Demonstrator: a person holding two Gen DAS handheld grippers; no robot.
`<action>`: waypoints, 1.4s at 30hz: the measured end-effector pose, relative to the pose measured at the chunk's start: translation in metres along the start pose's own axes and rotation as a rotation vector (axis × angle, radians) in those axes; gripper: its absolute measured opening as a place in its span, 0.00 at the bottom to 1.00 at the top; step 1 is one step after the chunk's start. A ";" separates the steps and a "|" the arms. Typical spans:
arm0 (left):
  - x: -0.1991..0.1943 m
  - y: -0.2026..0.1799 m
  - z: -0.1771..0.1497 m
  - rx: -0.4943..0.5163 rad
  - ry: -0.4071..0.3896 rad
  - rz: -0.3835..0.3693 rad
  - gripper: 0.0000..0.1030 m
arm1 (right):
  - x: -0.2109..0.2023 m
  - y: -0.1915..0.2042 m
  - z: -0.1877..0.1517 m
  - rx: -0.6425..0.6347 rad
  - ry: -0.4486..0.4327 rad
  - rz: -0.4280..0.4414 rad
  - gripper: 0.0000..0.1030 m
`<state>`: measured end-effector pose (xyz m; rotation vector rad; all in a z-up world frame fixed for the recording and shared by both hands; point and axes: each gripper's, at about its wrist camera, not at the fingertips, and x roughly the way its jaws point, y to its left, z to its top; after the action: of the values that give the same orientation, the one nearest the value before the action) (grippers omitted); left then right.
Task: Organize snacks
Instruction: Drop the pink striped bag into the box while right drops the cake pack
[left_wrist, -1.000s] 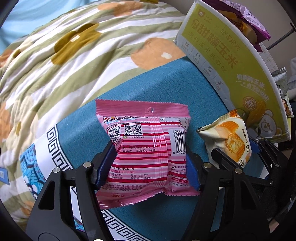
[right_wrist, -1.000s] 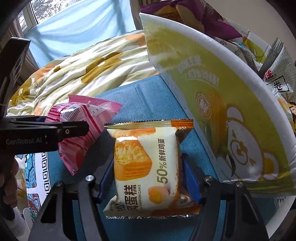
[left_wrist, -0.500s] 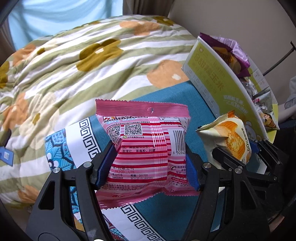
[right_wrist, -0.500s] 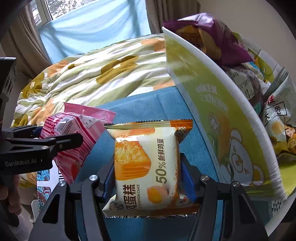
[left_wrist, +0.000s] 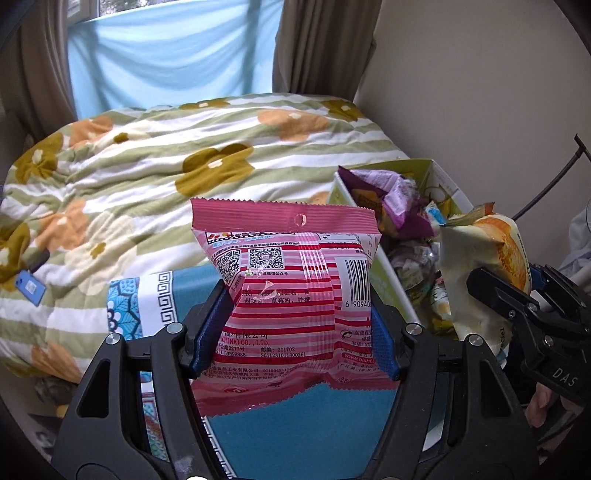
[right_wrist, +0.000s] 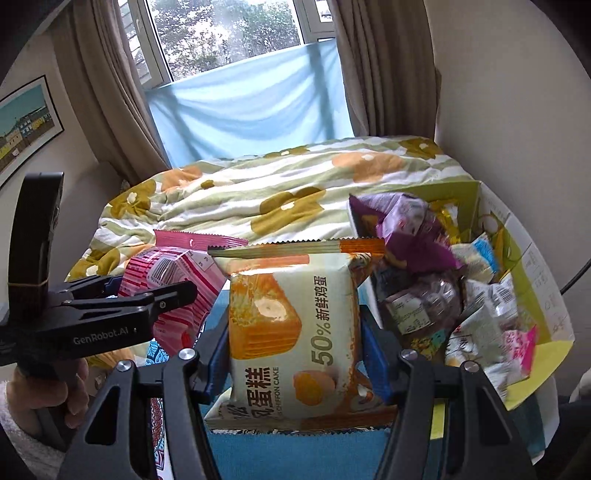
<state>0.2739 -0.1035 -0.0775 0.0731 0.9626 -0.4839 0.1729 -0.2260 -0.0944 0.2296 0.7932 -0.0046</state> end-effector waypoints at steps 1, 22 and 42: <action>0.000 -0.015 0.002 -0.006 -0.008 -0.005 0.63 | -0.007 -0.010 0.004 -0.010 -0.007 0.001 0.55; 0.088 -0.213 0.066 -0.060 -0.041 0.073 0.99 | -0.040 -0.227 0.050 -0.017 0.010 0.014 0.55; 0.058 -0.160 -0.011 -0.217 0.004 0.172 0.99 | -0.002 -0.243 0.046 -0.038 0.096 0.128 0.57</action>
<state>0.2252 -0.2643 -0.1064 -0.0386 0.9979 -0.2201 0.1820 -0.4729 -0.1113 0.2462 0.8718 0.1431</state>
